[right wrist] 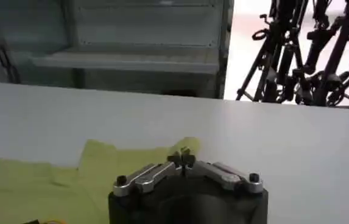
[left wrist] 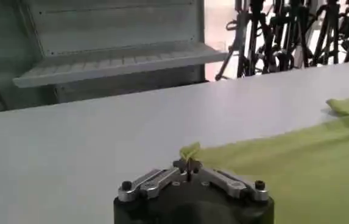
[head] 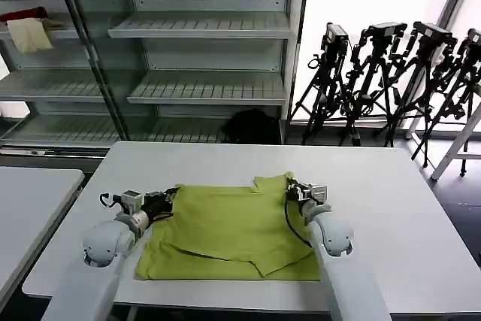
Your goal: Fold and organize the clothes.
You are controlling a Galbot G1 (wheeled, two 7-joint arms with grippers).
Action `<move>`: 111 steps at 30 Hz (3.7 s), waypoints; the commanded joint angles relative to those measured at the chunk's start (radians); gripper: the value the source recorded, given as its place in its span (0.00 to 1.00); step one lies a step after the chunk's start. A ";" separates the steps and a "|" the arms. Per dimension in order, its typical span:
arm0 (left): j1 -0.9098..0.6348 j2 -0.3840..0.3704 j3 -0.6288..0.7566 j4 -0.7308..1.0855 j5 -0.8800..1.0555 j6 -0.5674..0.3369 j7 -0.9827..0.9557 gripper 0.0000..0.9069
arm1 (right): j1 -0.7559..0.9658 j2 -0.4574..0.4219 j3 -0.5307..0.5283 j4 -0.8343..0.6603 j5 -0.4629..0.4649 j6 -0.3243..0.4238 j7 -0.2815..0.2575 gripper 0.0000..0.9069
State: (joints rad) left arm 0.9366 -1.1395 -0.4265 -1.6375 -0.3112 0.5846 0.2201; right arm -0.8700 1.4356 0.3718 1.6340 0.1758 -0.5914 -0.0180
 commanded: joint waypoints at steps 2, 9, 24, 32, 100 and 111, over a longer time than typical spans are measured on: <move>0.029 0.013 -0.023 -0.100 -0.087 -0.005 -0.033 0.00 | -0.056 -0.020 0.000 0.130 0.046 0.001 0.013 0.00; 0.130 0.013 -0.062 -0.188 -0.095 -0.006 -0.008 0.00 | -0.204 -0.028 0.012 0.246 0.046 0.002 0.009 0.00; 0.389 0.027 -0.180 -0.314 -0.110 -0.042 0.093 0.00 | -0.468 -0.044 0.054 0.470 0.052 0.006 -0.008 0.00; 0.449 0.039 -0.219 -0.352 -0.075 -0.051 0.109 0.00 | -0.571 -0.048 0.060 0.524 0.044 0.009 -0.011 0.00; 0.667 -0.241 -0.164 -0.496 0.081 -0.176 -0.323 1.00 | -0.407 -0.033 0.241 0.560 0.109 0.229 -0.032 1.00; 0.664 -0.246 -0.159 -0.497 0.006 -0.117 -0.318 0.57 | -0.413 -0.029 0.238 0.551 0.093 0.229 -0.019 1.00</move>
State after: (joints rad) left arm 1.5817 -1.3539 -0.6044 -2.1372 -0.2654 0.4438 -0.0503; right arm -1.3108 1.4118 0.5942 2.1862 0.2411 -0.3747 -0.0327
